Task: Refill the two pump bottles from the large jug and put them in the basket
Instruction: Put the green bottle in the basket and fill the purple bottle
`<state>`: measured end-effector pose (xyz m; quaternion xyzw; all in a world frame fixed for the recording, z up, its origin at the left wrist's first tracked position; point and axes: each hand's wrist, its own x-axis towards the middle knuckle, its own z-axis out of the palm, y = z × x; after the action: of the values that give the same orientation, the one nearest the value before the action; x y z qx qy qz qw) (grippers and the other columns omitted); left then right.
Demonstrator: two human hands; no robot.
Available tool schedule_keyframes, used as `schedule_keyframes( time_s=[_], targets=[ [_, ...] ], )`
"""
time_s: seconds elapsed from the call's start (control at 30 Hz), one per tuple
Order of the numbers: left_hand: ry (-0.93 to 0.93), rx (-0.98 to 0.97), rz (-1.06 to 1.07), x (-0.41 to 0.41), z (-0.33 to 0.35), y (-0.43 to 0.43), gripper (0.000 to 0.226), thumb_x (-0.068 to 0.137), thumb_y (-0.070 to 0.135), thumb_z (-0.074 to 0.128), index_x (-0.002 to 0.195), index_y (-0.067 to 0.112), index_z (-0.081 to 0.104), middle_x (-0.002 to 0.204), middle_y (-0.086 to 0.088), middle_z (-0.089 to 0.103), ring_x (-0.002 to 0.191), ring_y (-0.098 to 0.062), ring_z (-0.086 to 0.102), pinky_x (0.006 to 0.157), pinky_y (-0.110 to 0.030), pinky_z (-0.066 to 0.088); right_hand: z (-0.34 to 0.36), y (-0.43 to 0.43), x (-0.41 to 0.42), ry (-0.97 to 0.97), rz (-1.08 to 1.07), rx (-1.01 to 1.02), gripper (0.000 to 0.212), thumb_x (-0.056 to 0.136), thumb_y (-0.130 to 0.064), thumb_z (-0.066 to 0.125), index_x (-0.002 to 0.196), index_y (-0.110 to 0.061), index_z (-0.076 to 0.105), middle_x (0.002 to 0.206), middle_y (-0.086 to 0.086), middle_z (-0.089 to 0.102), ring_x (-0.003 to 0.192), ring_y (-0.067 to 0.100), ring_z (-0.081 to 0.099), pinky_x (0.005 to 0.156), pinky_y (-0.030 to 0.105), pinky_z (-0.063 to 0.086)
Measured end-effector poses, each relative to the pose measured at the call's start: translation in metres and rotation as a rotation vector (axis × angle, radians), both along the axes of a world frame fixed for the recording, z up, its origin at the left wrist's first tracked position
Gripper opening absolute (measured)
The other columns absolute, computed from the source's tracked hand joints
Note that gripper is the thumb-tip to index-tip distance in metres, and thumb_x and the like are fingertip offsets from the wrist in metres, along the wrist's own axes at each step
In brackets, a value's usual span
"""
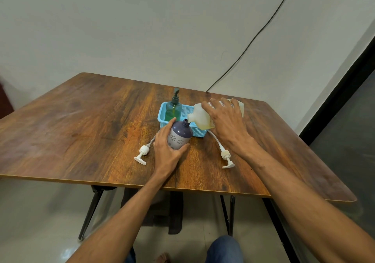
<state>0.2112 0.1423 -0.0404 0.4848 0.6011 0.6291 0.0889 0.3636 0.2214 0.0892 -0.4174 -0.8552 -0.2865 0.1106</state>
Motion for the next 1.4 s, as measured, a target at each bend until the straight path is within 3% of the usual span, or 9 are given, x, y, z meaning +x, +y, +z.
schedule_keyframes(
  time_s=[1.4],
  targets=[
    [-0.007,-0.004,-0.009,0.0043,0.0073,-0.0063,0.09,0.072,0.018,0.09,0.149,0.011,0.044,0.141,-0.009,0.055,0.129,-0.022,0.052,0.106,-0.05,0.048,0.0051,-0.0019,-0.0002,-0.044,-0.005,-0.002,0.077,0.08,-0.029,0.084,0.143,-0.026,0.04,0.145,0.011,0.053,0.13,0.038,0.049,0.107,0.058,0.036]
  ],
)
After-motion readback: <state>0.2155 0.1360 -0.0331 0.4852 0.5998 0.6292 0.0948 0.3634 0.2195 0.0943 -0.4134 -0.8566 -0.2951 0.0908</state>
